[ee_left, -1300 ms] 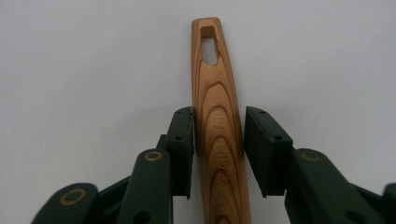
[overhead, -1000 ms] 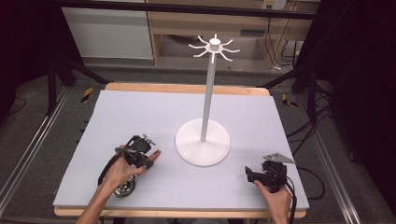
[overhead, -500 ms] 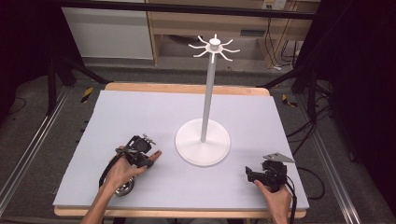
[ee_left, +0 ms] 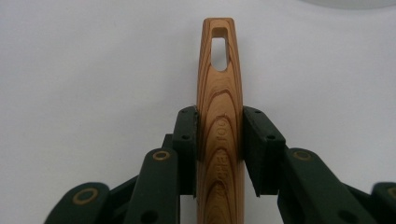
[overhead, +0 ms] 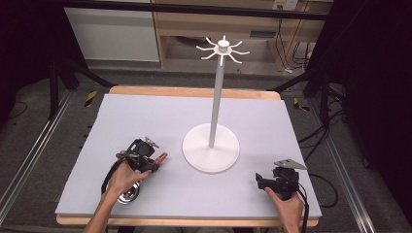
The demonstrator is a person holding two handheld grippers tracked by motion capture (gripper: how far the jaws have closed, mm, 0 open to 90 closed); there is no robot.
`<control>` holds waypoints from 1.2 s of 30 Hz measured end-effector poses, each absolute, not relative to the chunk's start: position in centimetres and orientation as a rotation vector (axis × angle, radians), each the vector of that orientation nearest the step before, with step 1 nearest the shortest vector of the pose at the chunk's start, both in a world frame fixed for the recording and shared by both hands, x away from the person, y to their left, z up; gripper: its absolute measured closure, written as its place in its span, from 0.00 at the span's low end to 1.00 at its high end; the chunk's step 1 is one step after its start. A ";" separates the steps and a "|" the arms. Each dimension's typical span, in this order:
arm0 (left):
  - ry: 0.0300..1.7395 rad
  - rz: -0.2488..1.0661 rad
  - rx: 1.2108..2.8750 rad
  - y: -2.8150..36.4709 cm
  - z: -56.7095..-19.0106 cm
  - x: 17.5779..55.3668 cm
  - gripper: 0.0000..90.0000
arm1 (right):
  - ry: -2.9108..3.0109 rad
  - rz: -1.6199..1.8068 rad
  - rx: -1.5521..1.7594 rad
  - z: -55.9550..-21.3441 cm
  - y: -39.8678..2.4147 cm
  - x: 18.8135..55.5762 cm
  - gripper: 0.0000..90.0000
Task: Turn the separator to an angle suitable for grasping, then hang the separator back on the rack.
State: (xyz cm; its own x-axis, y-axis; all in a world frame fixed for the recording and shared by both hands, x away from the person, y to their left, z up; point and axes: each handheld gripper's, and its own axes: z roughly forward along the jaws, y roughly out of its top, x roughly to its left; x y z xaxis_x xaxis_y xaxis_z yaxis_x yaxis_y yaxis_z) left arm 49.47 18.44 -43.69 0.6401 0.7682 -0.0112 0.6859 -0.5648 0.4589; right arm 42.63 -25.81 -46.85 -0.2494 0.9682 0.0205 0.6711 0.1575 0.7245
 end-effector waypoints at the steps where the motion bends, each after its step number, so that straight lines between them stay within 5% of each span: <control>1: 1.139 0.267 2.427 18.5 -43.4 49.3 0.75 | 1.986 0.872 1.556 -46.8 -25.8 42.6 0.11; 36: 0.951 0.523 1.849 21.4 -34.8 44.2 0.75 | 1.970 0.880 1.547 -46.7 -25.7 42.5 0.11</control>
State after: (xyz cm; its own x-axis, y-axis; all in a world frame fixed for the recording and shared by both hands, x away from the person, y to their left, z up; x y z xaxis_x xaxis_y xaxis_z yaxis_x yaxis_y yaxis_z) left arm 44.22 21.42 -34.79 0.6047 0.7950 -0.0483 0.3853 -0.2388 0.8914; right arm 42.47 -25.67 -46.74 -0.2443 0.9695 0.0169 0.6597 0.1534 0.7357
